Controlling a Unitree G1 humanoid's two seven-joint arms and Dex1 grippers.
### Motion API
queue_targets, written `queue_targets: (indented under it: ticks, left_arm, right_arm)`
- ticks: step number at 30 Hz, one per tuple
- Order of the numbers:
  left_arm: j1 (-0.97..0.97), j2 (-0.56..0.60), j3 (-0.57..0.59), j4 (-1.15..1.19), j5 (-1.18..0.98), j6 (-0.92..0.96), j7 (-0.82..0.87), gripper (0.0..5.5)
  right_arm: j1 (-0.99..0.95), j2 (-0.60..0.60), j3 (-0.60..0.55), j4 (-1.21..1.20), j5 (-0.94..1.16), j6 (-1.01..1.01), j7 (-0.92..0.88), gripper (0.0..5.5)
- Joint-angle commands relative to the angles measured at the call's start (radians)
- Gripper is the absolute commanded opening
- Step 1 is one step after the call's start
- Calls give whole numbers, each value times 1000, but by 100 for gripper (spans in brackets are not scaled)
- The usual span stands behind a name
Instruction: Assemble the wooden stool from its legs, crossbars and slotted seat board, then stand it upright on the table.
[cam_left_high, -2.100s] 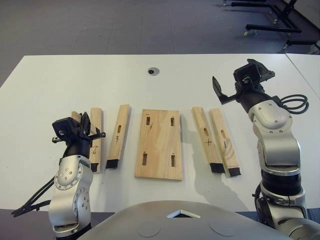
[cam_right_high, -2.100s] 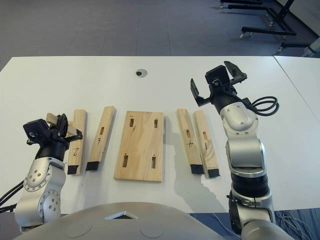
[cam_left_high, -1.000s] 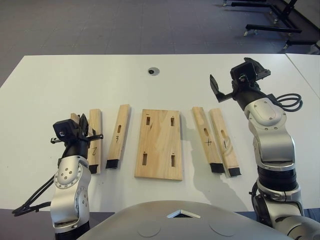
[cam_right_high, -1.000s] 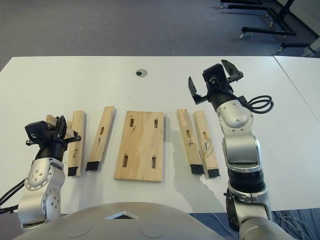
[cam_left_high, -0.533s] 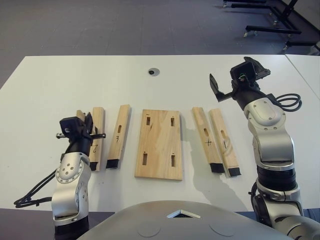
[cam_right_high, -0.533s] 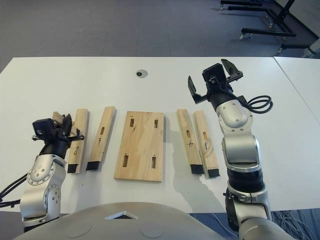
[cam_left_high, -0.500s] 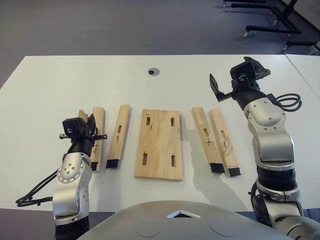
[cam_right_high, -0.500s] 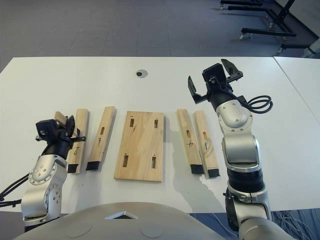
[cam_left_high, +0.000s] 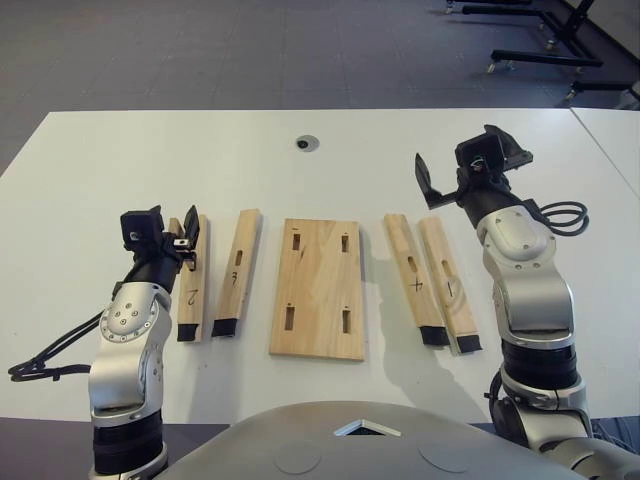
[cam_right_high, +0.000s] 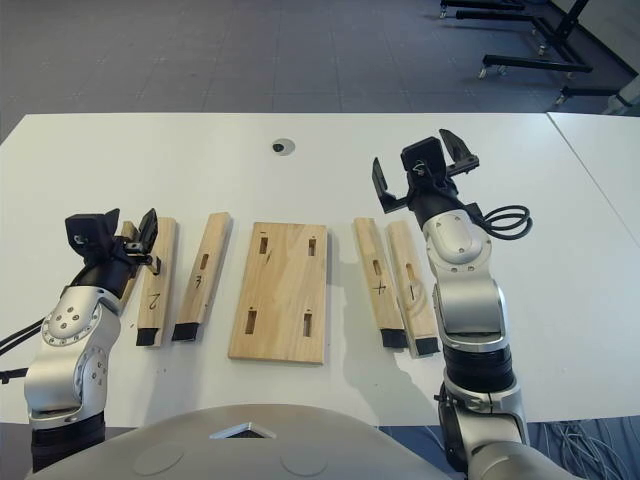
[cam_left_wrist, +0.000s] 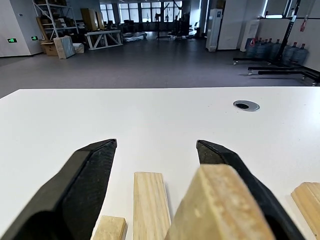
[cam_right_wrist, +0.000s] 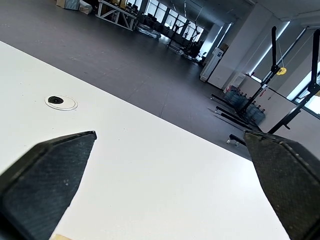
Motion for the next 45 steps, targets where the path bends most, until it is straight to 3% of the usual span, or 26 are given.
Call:
queue_targets:
  ticks: [1, 6, 13, 23, 28, 31, 35, 45]
  left_arm:
    - [-20, 38, -11, -65, -13, -8, -47, 360]
    - [-45, 41, 25, -96, -69, -7, -74, 432]
    - [-158, 58, 110, -90, -179, 11, -89, 432]
    - [-281, 51, 84, -66, -205, 30, -37, 432]
    - [-226, 53, 52, -82, -184, 42, -20, 432]
    - [-64, 59, -34, 114, -58, -41, -32, 432]
    - [-9, 21, -24, 402, -14, -187, -38, 432]
    - [-125, 18, -33, 300, -75, -218, -60, 432]
  right_arm:
    - [20, 26, 16, -11, -14, -9, -23, 540]
    - [37, 33, 35, -6, -40, -17, -38, 540]
    - [65, 32, 10, -15, -51, -25, -45, 540]
    - [40, 42, 8, 5, -55, -40, -38, 540]
    - [23, 38, 0, 10, -48, -41, -29, 540]
    - [18, 37, -1, -2, -24, -34, 1, 540]
    - [7, 49, 4, -42, 31, -45, 52, 540]
    - [20, 67, 40, -76, 38, -86, 55, 540]
